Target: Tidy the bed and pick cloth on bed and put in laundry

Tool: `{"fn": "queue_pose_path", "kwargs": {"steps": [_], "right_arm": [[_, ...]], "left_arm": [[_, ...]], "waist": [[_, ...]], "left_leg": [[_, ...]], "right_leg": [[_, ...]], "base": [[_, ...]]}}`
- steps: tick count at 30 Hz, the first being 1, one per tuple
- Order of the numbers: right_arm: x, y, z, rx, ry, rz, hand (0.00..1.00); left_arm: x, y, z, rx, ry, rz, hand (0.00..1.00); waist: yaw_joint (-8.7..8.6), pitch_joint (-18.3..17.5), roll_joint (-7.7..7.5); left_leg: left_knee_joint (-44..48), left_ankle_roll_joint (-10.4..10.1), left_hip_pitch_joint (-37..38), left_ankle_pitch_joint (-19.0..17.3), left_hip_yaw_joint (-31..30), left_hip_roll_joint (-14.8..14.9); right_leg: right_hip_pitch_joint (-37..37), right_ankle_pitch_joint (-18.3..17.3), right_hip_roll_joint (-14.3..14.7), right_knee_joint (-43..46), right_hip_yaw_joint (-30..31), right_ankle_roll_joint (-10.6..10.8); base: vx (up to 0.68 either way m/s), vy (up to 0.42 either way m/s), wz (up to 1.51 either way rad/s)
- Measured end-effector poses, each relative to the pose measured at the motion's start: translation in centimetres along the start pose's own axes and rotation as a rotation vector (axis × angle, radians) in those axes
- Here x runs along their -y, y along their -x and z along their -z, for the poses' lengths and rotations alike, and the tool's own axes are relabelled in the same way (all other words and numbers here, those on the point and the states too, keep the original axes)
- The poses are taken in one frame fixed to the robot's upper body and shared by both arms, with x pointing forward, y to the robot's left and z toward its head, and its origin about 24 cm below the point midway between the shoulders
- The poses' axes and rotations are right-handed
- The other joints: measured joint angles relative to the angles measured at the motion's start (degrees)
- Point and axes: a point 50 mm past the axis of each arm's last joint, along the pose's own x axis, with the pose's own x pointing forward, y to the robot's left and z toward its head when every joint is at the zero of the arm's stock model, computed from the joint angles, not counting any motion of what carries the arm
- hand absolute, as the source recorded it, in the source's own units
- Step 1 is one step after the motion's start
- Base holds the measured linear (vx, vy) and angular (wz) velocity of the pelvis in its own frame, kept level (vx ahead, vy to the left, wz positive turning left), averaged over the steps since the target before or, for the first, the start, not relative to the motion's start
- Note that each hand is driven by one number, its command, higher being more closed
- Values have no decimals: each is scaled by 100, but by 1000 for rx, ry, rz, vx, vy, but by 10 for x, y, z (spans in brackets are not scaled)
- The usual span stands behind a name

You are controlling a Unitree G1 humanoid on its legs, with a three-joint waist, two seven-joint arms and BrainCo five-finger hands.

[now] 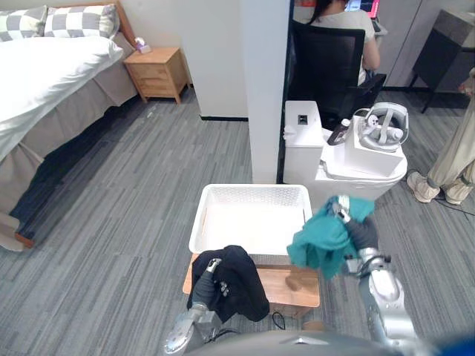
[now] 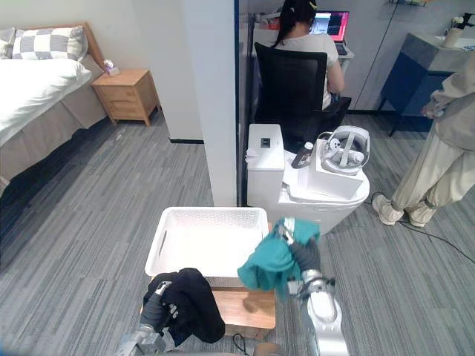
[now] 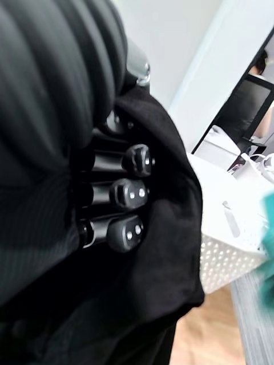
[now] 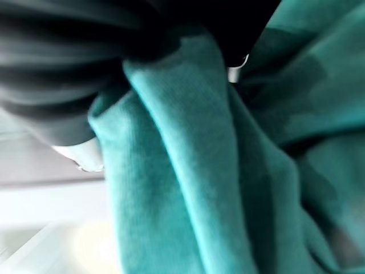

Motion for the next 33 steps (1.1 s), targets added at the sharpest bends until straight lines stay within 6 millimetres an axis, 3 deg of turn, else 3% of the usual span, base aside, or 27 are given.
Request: {"fn": "queue_pose_path", "kwargs": {"steps": [4,9,15,20,23,26,29,33], "right_arm": [[-5,-29,-22,85,18,-67,100],[-13,-51,-40,117,28,-132,100],[-32,-72,-51,103,64,-256,100],[-48,-85,-47,71,68,-314,100],[-56,-97,-46,51,79,-306,100],[-69,-118,-65,117,156,-287,100],[-73,-134,-85,182,174,-252,100],[-61,-150,-88,162,189,-174,100]], "left_arm": [[-5,5,11,-63,-5,-14,100],[-9,11,21,-115,-18,-17,100],[-7,13,24,-135,-46,19,100],[-8,14,24,-137,-51,26,100],[-8,4,12,-108,-81,46,100],[-1,-11,-15,-23,-117,92,100],[6,-25,-41,71,-144,126,100],[10,-40,-66,138,-186,127,100]], "waist": [[143,-64,-149],[211,-113,-195],[291,-117,-206],[365,-72,-216],[446,59,-268],[534,359,-333],[597,877,-264],[596,1408,-143]], "left_leg": [[-183,-6,13,78,-6,-102],[-307,93,56,145,-24,-261],[-495,153,49,292,-164,-387],[-503,153,37,319,-262,-397],[-479,147,-187,395,-434,-397],[-489,133,-761,581,-528,-398],[-494,129,-1176,740,-576,-398],[-466,125,-1616,891,-591,-410]], "right_leg": [[172,370,-67,-552,65,109],[487,751,-217,-1202,73,239],[686,1029,-338,-1678,-29,303],[798,1084,-350,-1817,-130,307],[693,1140,-364,-1831,-290,245],[177,1271,-365,-1821,-360,198],[-222,1323,-371,-1755,-400,219],[-789,1340,-389,-1500,-385,198]], "base": [[-53,98,-4],[-46,98,4],[-39,42,9],[-7,0,13],[-43,-20,26],[-121,-31,23],[-117,-29,17],[-30,-16,5]]}}
